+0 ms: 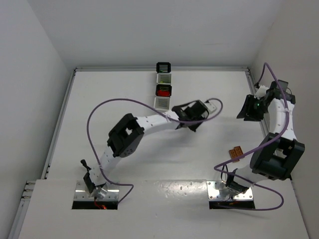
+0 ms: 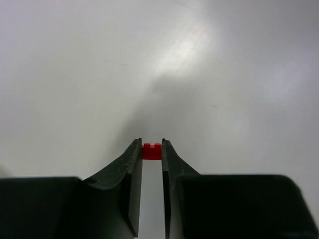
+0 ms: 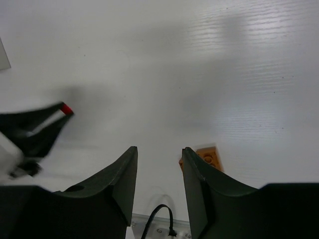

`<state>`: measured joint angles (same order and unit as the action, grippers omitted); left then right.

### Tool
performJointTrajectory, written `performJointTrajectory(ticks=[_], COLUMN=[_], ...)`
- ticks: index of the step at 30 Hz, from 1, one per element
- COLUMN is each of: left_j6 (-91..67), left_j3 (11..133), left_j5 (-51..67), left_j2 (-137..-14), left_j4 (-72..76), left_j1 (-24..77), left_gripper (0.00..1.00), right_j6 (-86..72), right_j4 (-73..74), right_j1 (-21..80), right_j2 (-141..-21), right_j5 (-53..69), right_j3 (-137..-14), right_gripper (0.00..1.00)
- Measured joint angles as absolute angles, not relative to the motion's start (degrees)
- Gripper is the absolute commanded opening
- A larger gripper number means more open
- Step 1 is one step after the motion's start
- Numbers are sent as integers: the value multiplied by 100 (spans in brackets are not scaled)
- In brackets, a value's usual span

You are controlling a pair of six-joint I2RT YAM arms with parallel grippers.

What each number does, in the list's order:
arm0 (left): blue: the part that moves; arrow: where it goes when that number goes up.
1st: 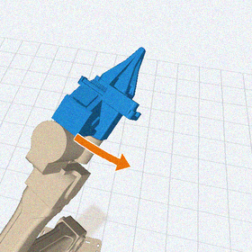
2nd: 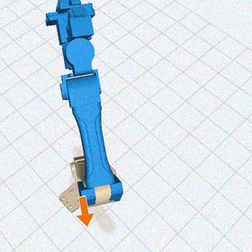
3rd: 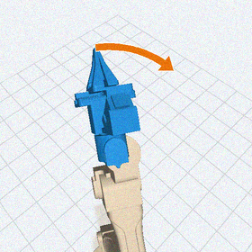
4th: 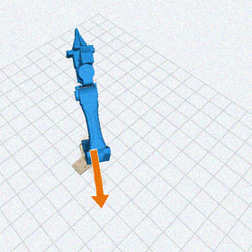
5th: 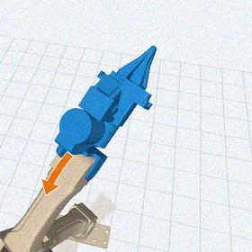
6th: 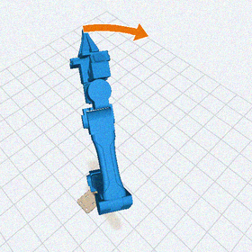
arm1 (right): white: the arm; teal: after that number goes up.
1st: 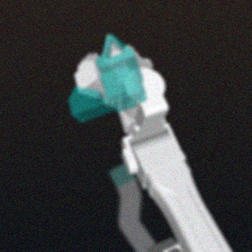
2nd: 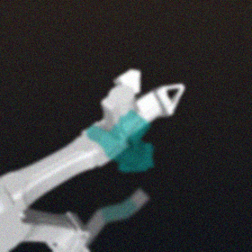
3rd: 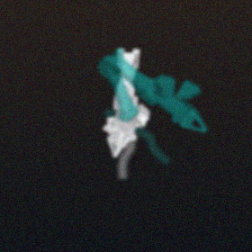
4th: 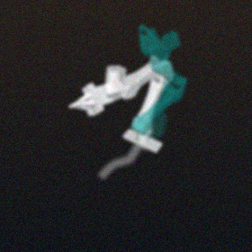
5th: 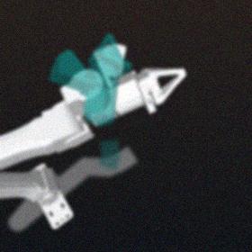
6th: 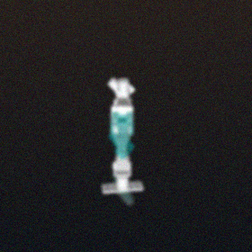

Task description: Sort the legos into containers by color

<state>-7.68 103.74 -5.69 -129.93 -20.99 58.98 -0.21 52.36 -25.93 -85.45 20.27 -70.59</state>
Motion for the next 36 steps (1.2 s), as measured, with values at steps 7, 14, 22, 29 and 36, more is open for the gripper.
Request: performJointTrajectory(ticks=[7, 14, 22, 29, 36], left_j6=[-639, -637, -674, -757, -781], left_j3=[10831, 11203, 11190, 11063, 11034], left_j5=[-897, -1194, -1118, -976, -871], left_j2=[-12191, -11959, -11972, -11998, -12125], left_j4=[-2259, -2198, -2386, -2408, -2432], left_j1=[4571, 3632, 3284, 3240, 3238], left_gripper=[1, 1, 1, 2, 3], right_j6=[202, 519, 626, 633, 646], right_j4=[5242, 5286, 5321, 5321, 5323], right_j1=[-2449, -2161, -2001, -1925, -1898], right_j2=[-8779, -8989, -9013, -9150, -9183], right_j5=[2296, 2349, 2342, 2340, 2320], right_j3=[-7026, -6993, -6993, -6993, -6993], right_gripper=[41, 41, 41, 41, 41])
